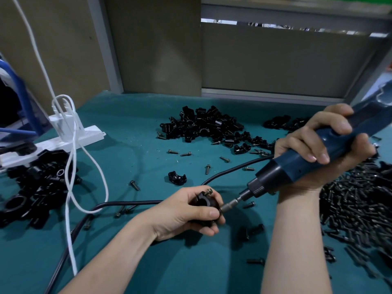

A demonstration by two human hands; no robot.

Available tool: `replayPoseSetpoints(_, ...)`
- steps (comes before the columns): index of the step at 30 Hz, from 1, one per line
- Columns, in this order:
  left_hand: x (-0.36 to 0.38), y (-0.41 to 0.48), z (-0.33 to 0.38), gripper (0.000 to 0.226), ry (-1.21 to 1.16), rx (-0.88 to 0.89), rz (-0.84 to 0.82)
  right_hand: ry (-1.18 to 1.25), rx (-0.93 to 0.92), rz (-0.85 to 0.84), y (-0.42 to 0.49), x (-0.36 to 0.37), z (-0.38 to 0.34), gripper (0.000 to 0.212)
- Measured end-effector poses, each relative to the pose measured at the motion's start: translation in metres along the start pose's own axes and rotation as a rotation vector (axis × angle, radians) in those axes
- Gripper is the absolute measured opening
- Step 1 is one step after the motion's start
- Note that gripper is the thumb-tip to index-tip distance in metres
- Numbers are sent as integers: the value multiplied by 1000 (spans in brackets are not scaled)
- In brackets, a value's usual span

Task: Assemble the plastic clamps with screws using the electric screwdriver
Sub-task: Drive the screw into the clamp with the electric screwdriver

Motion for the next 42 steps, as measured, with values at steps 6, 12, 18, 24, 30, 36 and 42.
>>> replayPoseSetpoints(6, 0, 1, 1, 19, 141, 35, 20, 77, -64, -5, -3, 9, -17, 33)
replayPoseSetpoints(12, -11, 2, 14, 18, 762, 315, 294, -55, -204, 433, -7, -10, -25, 27)
replayPoseSetpoints(18, -17, 0, 14, 17, 763, 335, 399, -307, -224, 737, -5, -29, -14, 13)
replayPoseSetpoints(24, -20, 3, 6, 15, 506, 305, 407, -286, -233, 779, -8, -40, -9, 13)
replayPoseSetpoints(30, -15, 5, 6, 3, 422, 326, 361, -247, -285, 814, -14, -43, -14, 9)
replayPoseSetpoints(36, -18, 3, 8, 19, 511, 326, 361, -255, -273, 885, -18, -47, -14, 9)
replayPoseSetpoints(42, -18, 3, 10, 18, 577, 336, 390, -268, -253, 904, -20, -48, -14, 7)
Point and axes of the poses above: each hand's wrist, its own y-axis towards the middle knuckle, its own x-axis out of the palm, z = x × y, the point moved 6 cm from there along y, towards the middle knuckle, and after that the axes turned 12 degrees about x, right-handed, at the moved point
